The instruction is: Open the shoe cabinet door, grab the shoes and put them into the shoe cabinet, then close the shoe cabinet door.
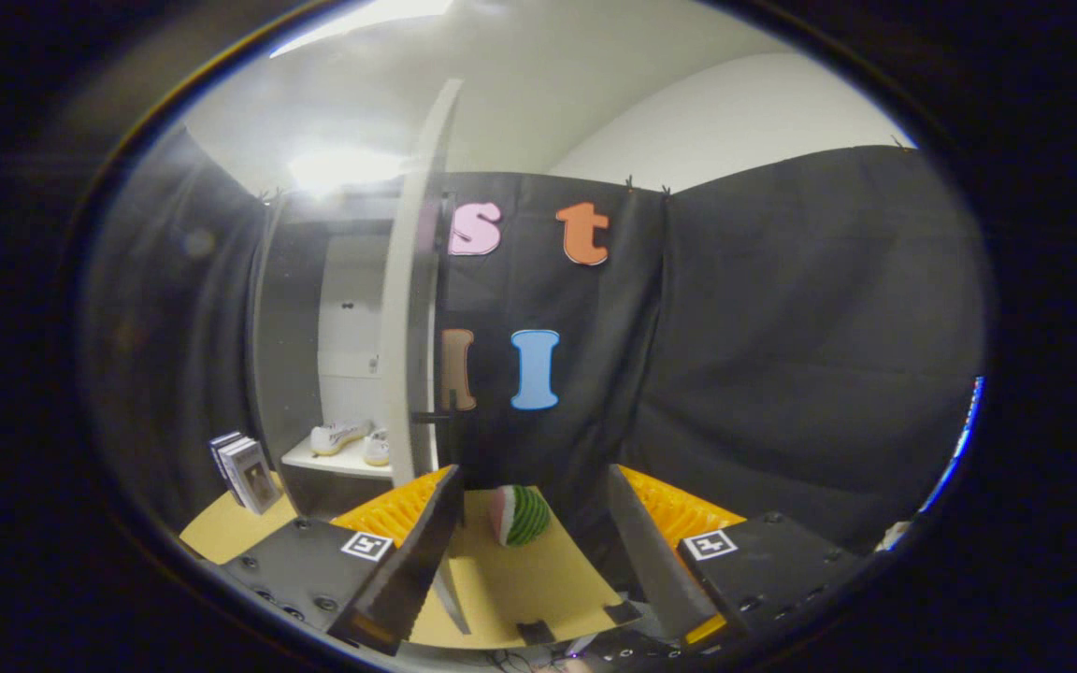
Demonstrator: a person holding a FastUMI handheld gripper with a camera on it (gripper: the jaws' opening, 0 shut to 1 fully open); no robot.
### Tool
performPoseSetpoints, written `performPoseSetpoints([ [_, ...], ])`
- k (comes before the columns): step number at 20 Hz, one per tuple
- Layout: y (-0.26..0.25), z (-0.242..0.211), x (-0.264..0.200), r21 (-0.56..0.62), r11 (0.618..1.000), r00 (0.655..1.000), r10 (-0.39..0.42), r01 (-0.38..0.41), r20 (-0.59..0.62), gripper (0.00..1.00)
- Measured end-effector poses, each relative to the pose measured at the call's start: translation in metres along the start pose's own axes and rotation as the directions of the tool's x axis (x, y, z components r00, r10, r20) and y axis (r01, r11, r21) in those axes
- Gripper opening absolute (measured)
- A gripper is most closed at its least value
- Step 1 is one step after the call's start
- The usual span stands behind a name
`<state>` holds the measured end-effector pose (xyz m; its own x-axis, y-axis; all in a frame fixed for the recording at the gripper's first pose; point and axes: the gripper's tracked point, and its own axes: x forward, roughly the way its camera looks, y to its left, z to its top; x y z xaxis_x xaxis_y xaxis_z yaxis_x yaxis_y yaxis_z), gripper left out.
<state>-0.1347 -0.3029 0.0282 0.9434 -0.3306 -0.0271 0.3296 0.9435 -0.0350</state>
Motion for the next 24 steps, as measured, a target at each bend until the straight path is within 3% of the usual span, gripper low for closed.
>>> performPoseSetpoints([
  [11, 0.021, -0.023, 0.154, 0.028, 0.975, 0.975, 0.221, -0.221, -0.015, 0.97],
  [15, 0.041, -0.029, 0.165, 0.019, 0.964, 0.964, 0.264, -0.264, -0.023, 0.97],
  [24, 0.076, -0.031, 0.151, 0.043, 0.968, 0.969, 0.246, -0.245, -0.018, 0.94],
])
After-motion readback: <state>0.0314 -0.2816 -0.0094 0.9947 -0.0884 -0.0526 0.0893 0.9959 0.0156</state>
